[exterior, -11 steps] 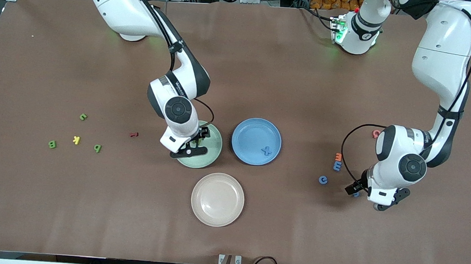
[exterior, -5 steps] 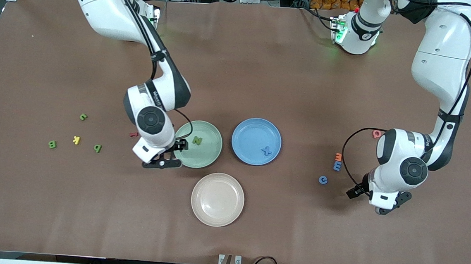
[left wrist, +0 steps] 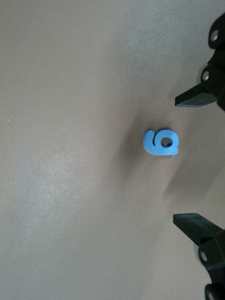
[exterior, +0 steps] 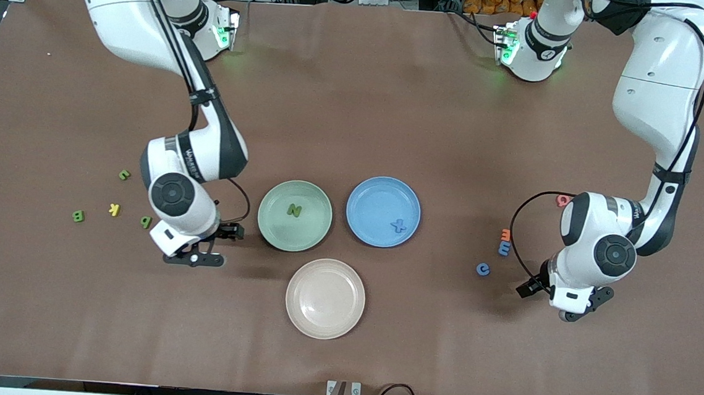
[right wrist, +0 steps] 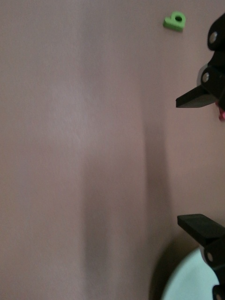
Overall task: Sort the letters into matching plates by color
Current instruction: 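Open the right gripper over the green plate and draw it back, then grasp the blue 6 with the left gripper while the right gripper reaches the b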
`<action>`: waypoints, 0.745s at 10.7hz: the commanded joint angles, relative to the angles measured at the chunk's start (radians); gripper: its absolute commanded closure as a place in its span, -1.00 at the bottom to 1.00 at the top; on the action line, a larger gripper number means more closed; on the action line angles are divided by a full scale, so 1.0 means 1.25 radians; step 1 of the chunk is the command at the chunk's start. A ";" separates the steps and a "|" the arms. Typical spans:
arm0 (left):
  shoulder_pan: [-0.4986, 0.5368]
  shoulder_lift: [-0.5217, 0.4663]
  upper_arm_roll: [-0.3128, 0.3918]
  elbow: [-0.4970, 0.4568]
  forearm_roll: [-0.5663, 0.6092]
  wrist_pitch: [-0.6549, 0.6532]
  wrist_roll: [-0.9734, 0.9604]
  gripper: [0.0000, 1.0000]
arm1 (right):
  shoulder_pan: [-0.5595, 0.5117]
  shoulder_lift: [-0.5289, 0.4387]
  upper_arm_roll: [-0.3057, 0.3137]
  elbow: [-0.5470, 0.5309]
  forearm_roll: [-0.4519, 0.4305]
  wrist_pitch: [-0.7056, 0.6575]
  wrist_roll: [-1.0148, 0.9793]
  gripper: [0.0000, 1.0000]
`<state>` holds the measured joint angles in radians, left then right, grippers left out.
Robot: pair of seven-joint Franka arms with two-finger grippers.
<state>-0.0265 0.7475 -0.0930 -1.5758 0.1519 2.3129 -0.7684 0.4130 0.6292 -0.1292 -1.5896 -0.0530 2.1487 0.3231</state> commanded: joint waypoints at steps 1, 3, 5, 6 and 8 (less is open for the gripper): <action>-0.007 -0.003 0.007 0.016 0.023 -0.016 -0.027 -1.00 | -0.064 -0.031 0.009 -0.005 0.002 -0.027 -0.045 -1.00; -0.005 -0.003 0.007 0.016 0.023 -0.016 -0.031 -1.00 | -0.100 -0.038 0.009 -0.005 0.003 -0.035 -0.058 -1.00; -0.002 -0.003 0.007 0.016 0.022 -0.016 -0.038 -1.00 | -0.122 -0.041 0.009 -0.005 0.003 -0.035 -0.058 -1.00; -0.002 -0.002 0.007 0.016 0.022 -0.016 -0.038 -1.00 | -0.134 -0.043 0.009 -0.006 0.003 -0.035 -0.058 -1.00; -0.001 -0.002 0.007 0.016 0.022 -0.016 -0.042 -1.00 | -0.157 -0.044 0.010 -0.006 0.006 -0.035 -0.058 -1.00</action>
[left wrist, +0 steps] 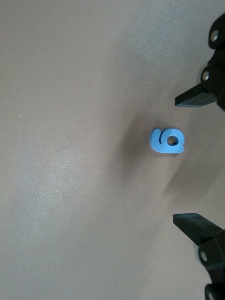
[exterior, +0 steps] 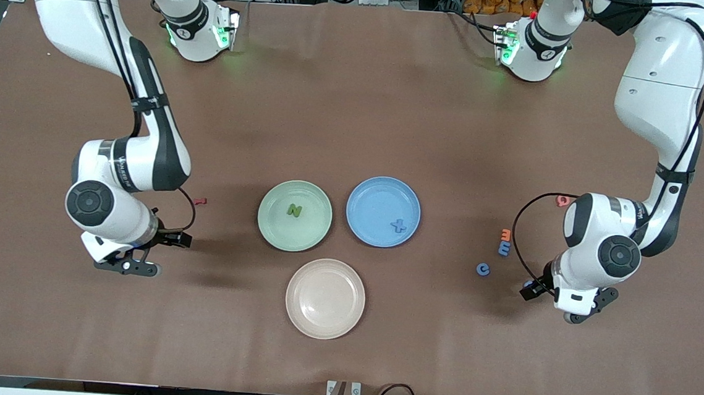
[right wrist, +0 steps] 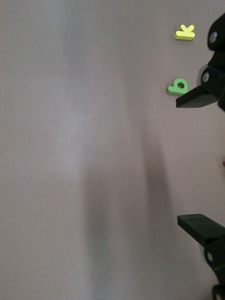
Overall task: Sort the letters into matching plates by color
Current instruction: 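Grasp the blue 6 with the left gripper while the right gripper reaches the b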
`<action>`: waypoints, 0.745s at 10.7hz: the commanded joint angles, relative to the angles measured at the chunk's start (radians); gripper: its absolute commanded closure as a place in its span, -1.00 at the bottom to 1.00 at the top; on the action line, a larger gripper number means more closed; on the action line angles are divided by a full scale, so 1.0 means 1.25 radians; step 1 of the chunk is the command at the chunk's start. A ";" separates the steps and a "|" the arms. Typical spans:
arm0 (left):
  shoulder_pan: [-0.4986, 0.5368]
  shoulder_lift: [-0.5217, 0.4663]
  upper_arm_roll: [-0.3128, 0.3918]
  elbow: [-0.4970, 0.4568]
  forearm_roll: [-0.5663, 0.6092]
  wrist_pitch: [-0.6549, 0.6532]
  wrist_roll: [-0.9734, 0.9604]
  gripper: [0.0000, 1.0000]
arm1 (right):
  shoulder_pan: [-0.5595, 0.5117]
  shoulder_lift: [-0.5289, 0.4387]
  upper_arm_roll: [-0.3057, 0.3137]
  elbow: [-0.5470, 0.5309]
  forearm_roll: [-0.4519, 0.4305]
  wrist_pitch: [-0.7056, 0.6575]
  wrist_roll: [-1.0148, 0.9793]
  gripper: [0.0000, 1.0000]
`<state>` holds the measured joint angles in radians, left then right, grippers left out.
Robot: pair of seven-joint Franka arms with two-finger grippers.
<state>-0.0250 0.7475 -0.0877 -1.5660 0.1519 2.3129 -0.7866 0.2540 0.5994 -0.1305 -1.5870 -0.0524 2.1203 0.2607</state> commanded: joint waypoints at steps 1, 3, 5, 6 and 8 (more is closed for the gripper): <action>-0.006 -0.002 0.003 0.010 0.022 -0.016 -0.033 -1.00 | -0.045 -0.021 0.011 -0.008 0.010 -0.013 -0.009 -1.00; -0.006 -0.002 0.003 0.008 0.023 -0.016 -0.038 -1.00 | -0.073 -0.021 0.011 -0.008 0.012 -0.013 -0.009 -1.00; -0.006 -0.002 0.003 0.010 0.023 -0.016 -0.038 -1.00 | -0.099 -0.022 0.011 -0.008 0.020 -0.014 -0.009 -1.00; -0.006 0.000 0.003 0.008 0.023 -0.016 -0.038 -1.00 | -0.110 -0.022 0.011 -0.009 0.020 -0.013 -0.009 -1.00; -0.003 0.000 0.003 0.011 0.025 -0.016 -0.038 -1.00 | -0.127 -0.022 0.012 -0.009 0.020 -0.014 -0.007 -1.00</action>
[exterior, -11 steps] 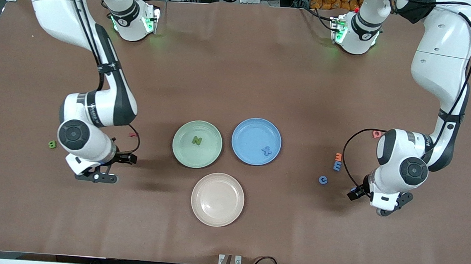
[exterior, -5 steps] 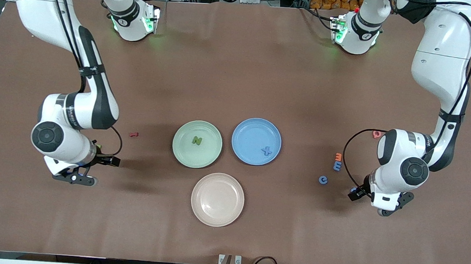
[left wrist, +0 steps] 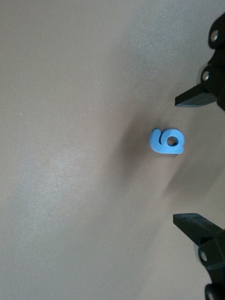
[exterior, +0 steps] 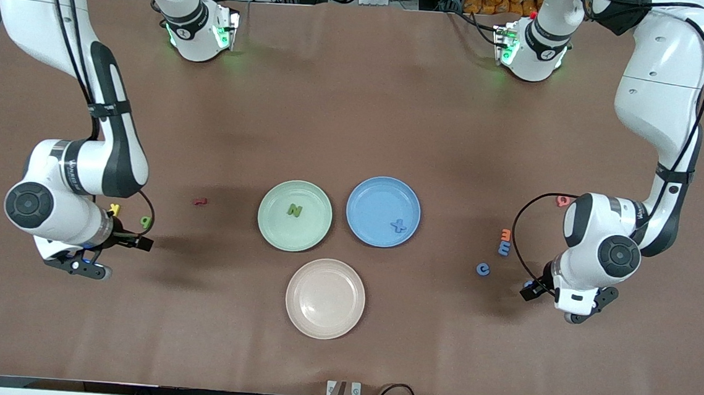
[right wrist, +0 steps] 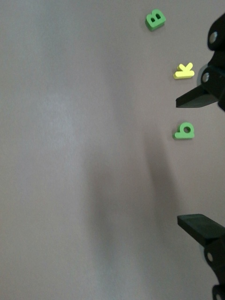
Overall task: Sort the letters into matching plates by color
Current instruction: 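Grasp the blue 6 with the left gripper while the right gripper reaches the b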
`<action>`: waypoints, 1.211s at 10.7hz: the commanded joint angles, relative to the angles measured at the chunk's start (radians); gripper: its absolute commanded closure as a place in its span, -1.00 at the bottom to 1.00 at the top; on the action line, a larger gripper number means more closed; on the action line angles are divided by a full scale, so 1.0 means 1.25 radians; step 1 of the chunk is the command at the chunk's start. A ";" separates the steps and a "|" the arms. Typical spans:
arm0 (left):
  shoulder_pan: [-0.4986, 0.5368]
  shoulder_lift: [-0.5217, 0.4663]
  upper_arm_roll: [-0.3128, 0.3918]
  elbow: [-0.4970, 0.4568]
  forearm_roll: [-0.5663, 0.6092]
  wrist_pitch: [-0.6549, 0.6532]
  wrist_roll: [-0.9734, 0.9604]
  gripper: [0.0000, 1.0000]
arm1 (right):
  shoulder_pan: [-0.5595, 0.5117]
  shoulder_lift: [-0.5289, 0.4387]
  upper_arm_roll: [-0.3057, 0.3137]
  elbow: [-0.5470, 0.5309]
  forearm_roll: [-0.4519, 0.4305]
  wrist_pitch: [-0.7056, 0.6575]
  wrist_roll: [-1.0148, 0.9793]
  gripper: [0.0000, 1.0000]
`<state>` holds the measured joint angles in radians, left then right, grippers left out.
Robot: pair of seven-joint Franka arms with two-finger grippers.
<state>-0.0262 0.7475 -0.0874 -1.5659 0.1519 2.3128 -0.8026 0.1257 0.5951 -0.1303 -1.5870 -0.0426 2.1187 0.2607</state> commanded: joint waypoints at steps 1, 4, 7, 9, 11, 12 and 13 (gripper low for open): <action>-0.001 0.000 0.002 0.016 0.025 -0.014 -0.026 -1.00 | -0.034 -0.018 0.012 -0.009 0.012 -0.012 -0.006 -1.00; 0.000 0.006 0.016 0.027 0.022 -0.014 -0.027 -1.00 | -0.073 -0.016 0.012 -0.016 0.016 -0.011 -0.001 -1.00; 0.001 0.012 0.028 0.038 0.016 -0.013 -0.038 -1.00 | -0.099 -0.010 0.013 -0.034 0.064 -0.004 0.005 -1.00; -0.008 0.017 0.028 0.035 0.017 -0.013 -0.122 -1.00 | -0.101 -0.011 0.015 -0.062 0.116 0.025 -0.010 -1.00; -0.018 0.028 0.027 0.034 0.015 -0.013 -0.168 -1.00 | -0.108 -0.010 0.032 -0.096 0.118 0.060 -0.111 -1.00; -0.018 0.034 0.027 0.034 0.013 -0.013 -0.169 -1.00 | -0.107 -0.010 0.032 -0.116 0.116 0.075 -0.153 -1.00; -0.018 0.035 0.027 0.034 0.013 -0.013 -0.165 -1.00 | -0.107 -0.010 0.034 -0.134 0.116 0.101 -0.187 -1.00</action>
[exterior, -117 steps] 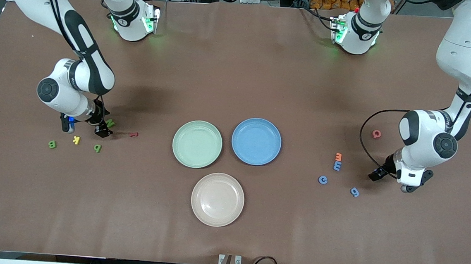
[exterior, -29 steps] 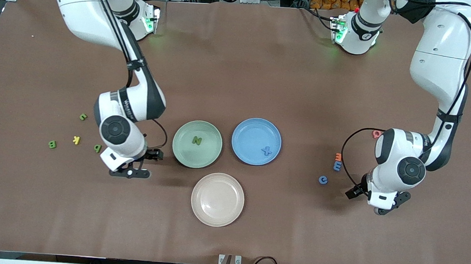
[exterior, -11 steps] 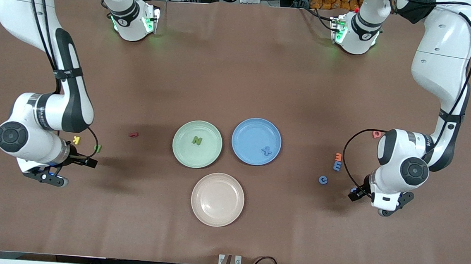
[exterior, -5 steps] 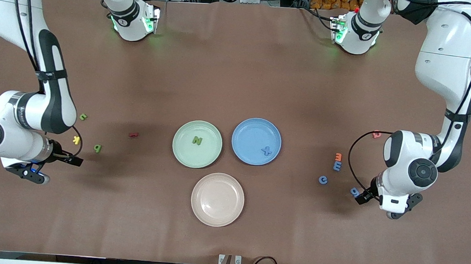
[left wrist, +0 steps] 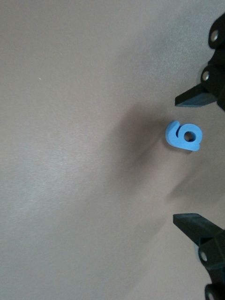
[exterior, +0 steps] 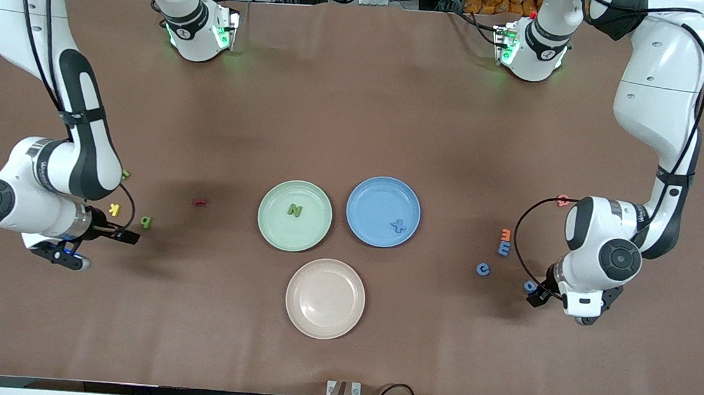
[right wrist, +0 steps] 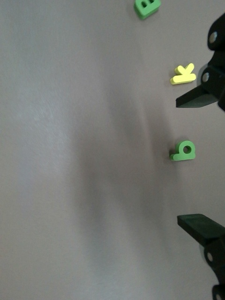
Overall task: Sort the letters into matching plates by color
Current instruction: 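Grasp the blue 6 with the left gripper while the right gripper reaches the b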
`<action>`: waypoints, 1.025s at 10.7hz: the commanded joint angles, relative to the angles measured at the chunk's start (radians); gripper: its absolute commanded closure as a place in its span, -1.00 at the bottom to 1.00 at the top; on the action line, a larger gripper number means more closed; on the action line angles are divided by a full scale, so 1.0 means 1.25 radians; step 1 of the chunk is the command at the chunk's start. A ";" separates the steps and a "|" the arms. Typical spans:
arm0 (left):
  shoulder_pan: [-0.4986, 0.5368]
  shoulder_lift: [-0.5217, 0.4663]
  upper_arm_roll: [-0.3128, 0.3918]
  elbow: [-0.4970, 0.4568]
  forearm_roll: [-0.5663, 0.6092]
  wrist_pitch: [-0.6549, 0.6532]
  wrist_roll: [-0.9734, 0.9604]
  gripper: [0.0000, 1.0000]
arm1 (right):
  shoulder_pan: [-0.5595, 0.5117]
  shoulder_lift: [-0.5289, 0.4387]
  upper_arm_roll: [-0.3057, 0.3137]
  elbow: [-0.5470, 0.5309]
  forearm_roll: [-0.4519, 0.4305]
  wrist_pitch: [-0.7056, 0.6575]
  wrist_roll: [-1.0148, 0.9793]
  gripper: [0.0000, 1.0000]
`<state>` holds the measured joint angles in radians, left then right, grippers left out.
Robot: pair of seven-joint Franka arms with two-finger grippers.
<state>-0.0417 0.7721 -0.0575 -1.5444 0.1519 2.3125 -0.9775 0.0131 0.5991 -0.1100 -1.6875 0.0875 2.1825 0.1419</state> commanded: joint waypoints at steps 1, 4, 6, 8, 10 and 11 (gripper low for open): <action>-0.006 0.018 0.003 0.017 0.013 -0.013 -0.023 -1.00 | -0.018 -0.015 0.034 -0.081 0.012 0.088 -0.095 -1.00; -0.005 0.030 0.002 0.017 0.015 -0.012 -0.012 -1.00 | -0.037 -0.019 0.040 -0.119 0.015 0.145 -0.079 -1.00; -0.005 0.038 -0.001 0.017 0.015 -0.009 -0.010 -1.00 | -0.036 -0.022 0.044 -0.136 0.015 0.146 -0.029 -1.00; -0.005 0.038 -0.002 0.018 0.015 -0.008 -0.007 -1.00 | -0.037 -0.026 0.047 -0.164 0.015 0.169 -0.028 -1.00; -0.006 0.039 -0.002 0.017 0.016 0.001 0.003 -1.00 | -0.040 -0.040 0.050 -0.217 0.015 0.234 -0.028 -1.00; -0.005 0.039 -0.003 0.017 0.015 0.002 0.003 0.35 | -0.042 -0.050 0.051 -0.237 0.015 0.241 -0.028 -1.00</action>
<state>-0.0455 0.8091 -0.0589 -1.5426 0.1519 2.3139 -0.9789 -0.0139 0.5989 -0.0703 -1.8824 0.0970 2.4326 0.0978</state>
